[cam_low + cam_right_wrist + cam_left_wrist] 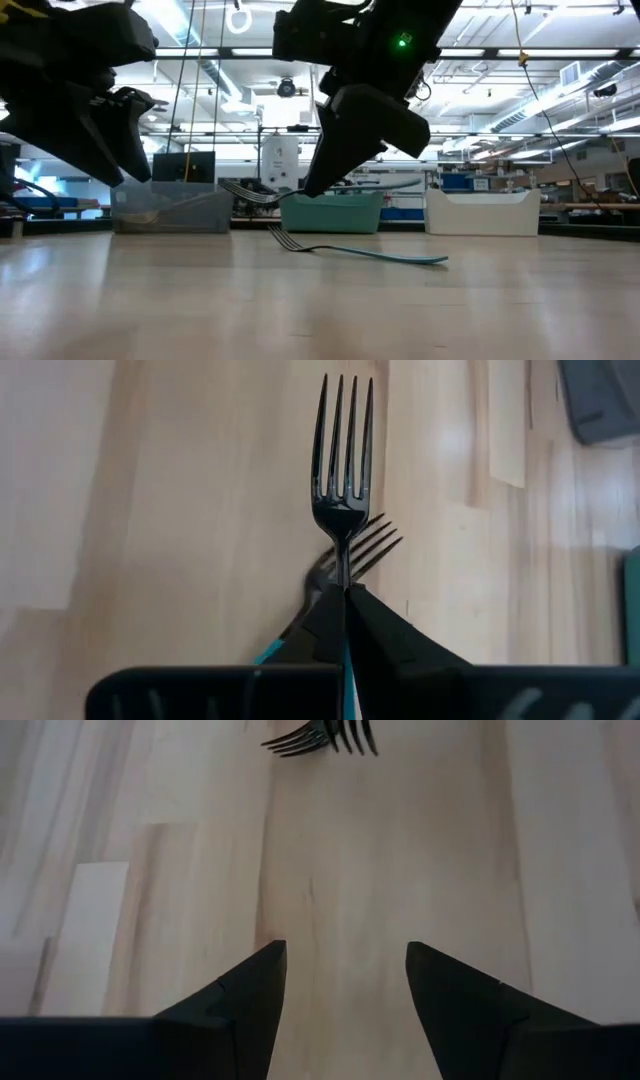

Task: Sort silverware by color (type)
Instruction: Put the blue fork into the white bin

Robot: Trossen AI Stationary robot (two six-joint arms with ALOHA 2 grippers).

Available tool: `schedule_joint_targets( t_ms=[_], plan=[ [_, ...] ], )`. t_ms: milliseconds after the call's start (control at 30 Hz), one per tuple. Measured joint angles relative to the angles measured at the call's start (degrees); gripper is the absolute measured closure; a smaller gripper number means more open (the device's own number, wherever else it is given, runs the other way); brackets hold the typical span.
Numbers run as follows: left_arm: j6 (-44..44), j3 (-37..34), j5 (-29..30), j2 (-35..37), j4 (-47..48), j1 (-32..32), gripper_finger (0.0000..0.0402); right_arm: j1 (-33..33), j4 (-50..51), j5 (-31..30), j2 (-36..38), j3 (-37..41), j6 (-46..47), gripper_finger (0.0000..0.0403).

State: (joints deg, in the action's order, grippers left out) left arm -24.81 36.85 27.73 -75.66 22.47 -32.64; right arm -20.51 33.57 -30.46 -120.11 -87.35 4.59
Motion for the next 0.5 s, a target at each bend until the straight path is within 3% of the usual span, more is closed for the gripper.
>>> schedule_joint_targets(
  t_ms=[500],
  plan=[
    [2.42, -0.01, -0.02, 1.0, 3.29, 2.85, 0.0185, 3.22, 2.12, 0.0, 0.21, 0.0, -4.79, 0.0394]
  ],
)
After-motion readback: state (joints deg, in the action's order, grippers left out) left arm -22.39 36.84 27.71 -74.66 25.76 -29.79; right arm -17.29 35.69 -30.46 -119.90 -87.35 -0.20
